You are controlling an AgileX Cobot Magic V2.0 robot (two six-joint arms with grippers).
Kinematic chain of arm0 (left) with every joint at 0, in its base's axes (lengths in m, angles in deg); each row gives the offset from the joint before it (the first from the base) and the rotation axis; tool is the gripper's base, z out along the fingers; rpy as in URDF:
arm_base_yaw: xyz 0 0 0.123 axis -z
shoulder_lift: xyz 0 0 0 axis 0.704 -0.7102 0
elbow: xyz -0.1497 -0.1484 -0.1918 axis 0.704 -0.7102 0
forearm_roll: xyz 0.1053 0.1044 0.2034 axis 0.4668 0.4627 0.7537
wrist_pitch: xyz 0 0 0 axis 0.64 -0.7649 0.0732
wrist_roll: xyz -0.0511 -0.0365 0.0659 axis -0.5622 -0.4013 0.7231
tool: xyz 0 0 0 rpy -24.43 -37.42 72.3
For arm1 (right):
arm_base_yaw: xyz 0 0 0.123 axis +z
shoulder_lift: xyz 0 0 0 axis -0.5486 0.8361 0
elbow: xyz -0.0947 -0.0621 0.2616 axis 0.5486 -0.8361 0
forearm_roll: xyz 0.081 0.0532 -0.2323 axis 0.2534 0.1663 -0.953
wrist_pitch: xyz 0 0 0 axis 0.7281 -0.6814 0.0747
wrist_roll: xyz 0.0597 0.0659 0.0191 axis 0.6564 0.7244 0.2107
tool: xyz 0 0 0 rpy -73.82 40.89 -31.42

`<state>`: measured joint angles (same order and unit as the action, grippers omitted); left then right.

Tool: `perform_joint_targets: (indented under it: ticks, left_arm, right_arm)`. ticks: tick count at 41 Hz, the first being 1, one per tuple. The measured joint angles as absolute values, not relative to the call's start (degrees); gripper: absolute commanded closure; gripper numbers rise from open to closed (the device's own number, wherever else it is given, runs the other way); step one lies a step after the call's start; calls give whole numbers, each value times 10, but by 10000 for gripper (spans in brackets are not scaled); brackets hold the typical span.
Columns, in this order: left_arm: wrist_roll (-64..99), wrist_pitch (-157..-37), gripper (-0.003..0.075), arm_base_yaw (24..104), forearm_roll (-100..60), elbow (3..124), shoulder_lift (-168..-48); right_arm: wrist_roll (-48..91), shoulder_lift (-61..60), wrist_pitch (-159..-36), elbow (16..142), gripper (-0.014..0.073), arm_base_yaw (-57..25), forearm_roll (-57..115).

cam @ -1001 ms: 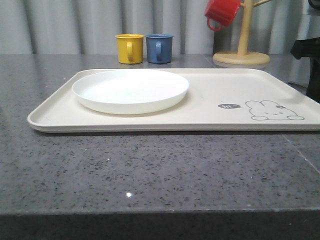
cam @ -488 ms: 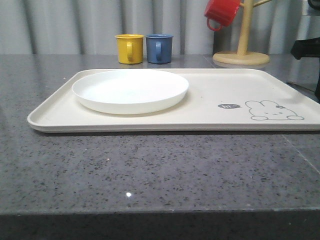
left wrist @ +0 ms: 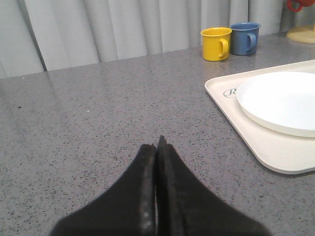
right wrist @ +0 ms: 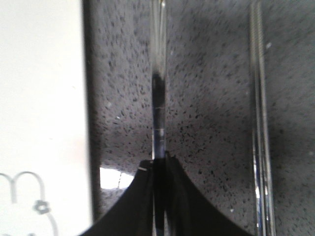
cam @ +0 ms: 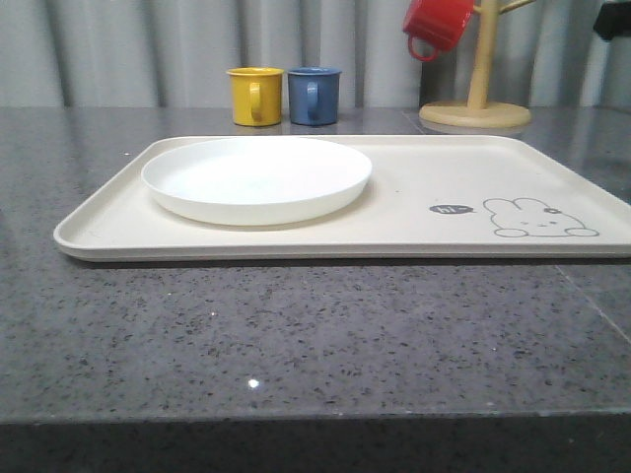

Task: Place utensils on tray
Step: 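Grasp the steel fork with the right gripper and lift it, then lower the fork onto the tray beside the plate and release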

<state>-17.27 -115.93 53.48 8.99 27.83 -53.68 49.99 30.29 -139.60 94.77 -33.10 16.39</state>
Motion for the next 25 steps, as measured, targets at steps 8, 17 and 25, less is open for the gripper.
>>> perform_joint_targets:
  ticks: [8,17,25]
  left_arm:
    - [-173,-1159,739,535,90,278,-537]
    - [-173,-1159,739,535,90,278,-537]
    - [-173,-1159,739,535,90,278,-537]
  right_arm:
    - [540,302,-1422,995,655,-259,163]
    - [592,332,-1422,1025,655,-154,162]
    - [638,389,-1419,1051,655,-98,162]
